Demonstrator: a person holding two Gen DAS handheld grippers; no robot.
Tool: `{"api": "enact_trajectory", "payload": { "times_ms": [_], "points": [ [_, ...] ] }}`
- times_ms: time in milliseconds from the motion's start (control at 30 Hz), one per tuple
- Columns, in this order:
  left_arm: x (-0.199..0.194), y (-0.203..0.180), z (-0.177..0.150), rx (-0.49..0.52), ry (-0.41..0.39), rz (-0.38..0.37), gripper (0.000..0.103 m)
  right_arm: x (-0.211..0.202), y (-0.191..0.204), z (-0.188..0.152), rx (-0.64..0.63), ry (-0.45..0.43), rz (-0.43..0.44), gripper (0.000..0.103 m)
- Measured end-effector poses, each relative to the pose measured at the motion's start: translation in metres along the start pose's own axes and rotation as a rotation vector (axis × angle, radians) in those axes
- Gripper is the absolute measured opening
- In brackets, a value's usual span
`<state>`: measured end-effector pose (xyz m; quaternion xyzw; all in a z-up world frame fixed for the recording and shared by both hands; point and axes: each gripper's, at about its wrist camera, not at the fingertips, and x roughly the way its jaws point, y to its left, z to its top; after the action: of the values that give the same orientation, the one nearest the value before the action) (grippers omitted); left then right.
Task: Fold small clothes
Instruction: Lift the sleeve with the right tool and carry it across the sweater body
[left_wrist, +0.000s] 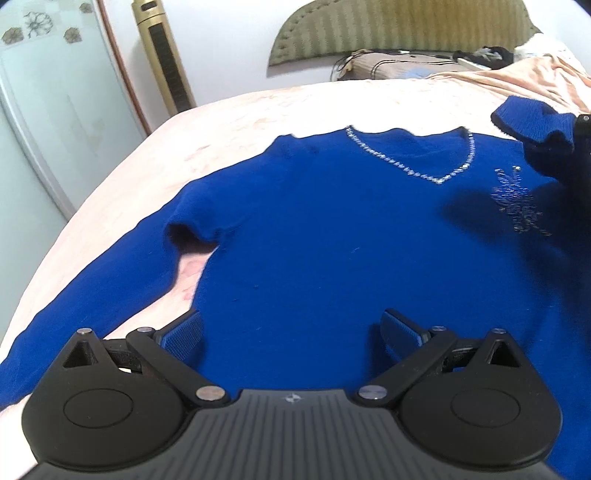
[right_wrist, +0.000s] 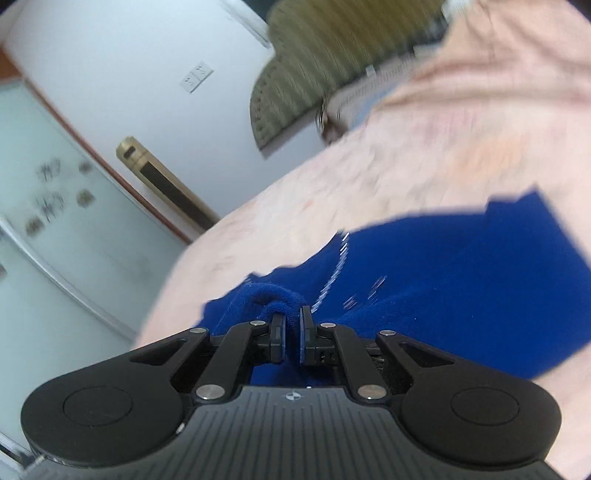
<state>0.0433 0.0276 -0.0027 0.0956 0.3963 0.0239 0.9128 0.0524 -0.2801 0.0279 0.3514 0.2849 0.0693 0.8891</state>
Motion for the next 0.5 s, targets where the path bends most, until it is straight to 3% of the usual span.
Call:
{"api": "enact_trajectory", "payload": {
  "times_ms": [267, 500],
  "points": [
    [0.004, 0.017, -0.005, -0.029, 0.015, 0.014, 0.103, 0.023, 0.039, -0.016, -0.004, -0.008, -0.002, 0.01],
    [0.008, 0.025, -0.007, -0.026, 0.019, 0.019, 0.103, 0.045, 0.053, -0.031, 0.079, -0.016, 0.001, 0.011]
  ]
}}
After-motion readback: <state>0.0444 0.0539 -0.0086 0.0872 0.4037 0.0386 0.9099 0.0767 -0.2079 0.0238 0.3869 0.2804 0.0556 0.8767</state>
